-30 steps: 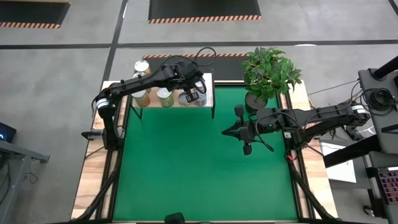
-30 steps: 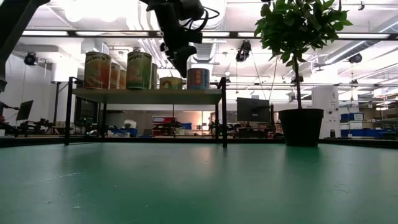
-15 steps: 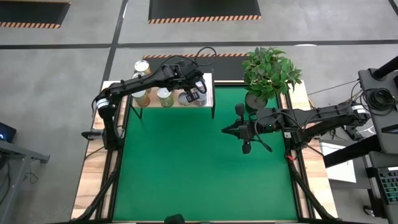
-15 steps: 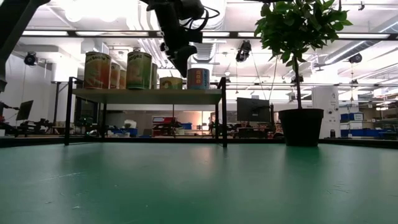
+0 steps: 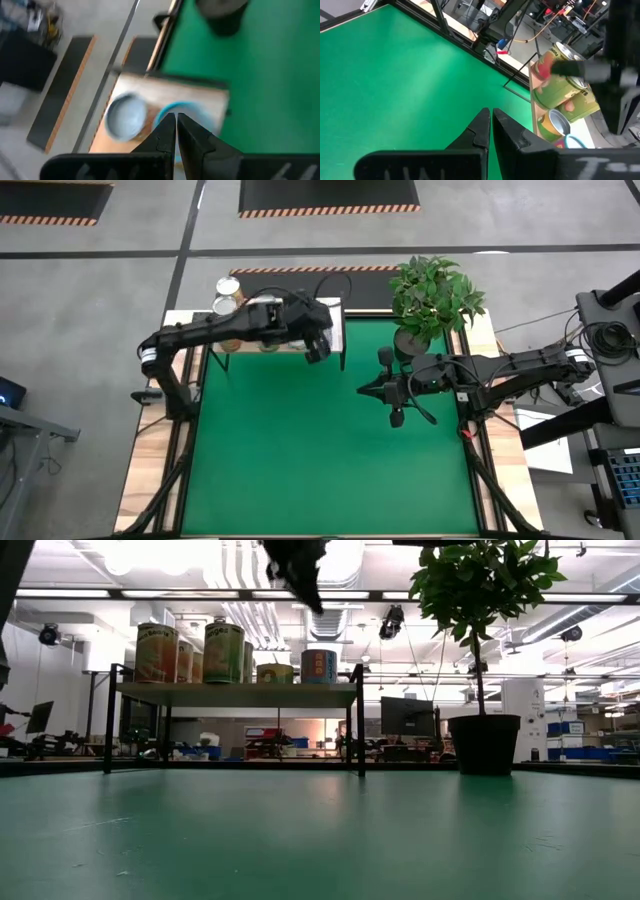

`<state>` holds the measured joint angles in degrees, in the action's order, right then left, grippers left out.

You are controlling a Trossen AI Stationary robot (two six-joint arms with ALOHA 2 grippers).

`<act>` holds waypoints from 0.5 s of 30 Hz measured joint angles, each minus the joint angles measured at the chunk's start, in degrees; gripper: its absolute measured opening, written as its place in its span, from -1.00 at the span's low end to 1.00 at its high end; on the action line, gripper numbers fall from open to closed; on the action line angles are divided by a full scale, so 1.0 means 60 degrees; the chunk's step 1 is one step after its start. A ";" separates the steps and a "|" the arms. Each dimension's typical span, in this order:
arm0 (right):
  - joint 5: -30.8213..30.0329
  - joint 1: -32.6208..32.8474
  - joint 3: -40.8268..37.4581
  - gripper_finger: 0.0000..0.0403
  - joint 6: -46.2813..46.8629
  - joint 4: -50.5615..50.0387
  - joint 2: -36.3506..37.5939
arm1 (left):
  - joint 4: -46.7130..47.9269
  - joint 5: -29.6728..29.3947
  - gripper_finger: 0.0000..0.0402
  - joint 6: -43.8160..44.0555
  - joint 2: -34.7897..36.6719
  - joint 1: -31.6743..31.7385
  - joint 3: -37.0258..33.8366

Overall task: Pick and place cans onto a shelf
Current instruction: Return to Home Position

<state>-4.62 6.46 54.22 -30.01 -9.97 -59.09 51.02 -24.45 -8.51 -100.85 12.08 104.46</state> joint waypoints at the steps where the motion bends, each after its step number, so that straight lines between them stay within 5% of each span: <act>1: 0.0004 0.0000 0.0002 -0.96 0.0002 -0.0015 -0.0001 | -0.0131 0.0000 -1.00 0.0000 0.0108 -0.0214 -0.0022; 7: 0.0018 0.0000 -0.0021 -0.96 -0.0004 -0.0003 0.0000 | -0.1119 -0.0024 -1.00 -0.0033 0.0828 -0.1638 -0.0580; 15: 0.0025 0.0000 -0.0175 -0.96 -0.0001 0.0123 0.0167 | -0.3002 -0.0350 -1.00 -0.0175 0.2877 -0.3512 -0.3291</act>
<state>-4.47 6.46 53.18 -30.02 -9.23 -58.09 33.00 -26.55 -9.56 -83.59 -8.99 84.71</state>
